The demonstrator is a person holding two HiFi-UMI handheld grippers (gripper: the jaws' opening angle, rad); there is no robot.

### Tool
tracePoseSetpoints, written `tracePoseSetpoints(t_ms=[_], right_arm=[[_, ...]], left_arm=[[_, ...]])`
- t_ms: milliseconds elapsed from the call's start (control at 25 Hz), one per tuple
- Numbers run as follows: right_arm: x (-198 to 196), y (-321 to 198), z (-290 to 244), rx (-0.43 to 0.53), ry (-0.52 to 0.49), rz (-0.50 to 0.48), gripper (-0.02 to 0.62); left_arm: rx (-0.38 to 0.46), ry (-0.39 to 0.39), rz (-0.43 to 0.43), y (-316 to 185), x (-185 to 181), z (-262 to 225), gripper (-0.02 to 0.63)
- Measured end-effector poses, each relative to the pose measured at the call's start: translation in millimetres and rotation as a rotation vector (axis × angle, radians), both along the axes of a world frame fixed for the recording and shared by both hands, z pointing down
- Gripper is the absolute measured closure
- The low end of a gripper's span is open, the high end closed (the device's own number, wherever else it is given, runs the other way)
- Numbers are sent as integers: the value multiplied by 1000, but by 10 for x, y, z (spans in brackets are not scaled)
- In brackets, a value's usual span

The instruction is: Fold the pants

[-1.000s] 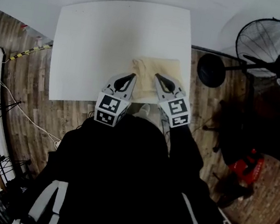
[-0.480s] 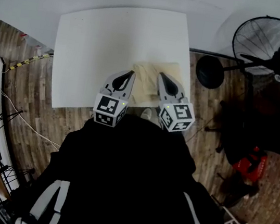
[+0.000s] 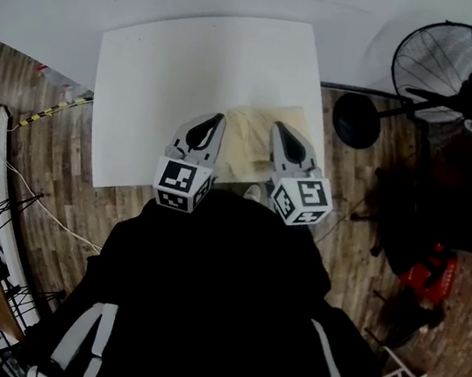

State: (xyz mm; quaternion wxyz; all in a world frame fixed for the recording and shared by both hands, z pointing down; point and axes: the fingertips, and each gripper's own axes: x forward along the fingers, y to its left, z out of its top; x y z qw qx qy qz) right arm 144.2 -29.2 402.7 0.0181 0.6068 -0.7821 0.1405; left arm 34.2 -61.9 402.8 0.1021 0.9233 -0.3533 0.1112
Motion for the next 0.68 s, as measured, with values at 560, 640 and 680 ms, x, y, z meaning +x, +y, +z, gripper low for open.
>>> tracePoseSetpoints(t_ms=[560,640,680], right_arm=[[34,18,6,6,5,11,591],[38,18,10,7,6,12,591],[40,18,12,8,6,13,591]], left_arm=[[16,1,6,7,19,-12,603],[19,2,7,1,15,-9,603],[19,3,8,-2,14,-13,603]])
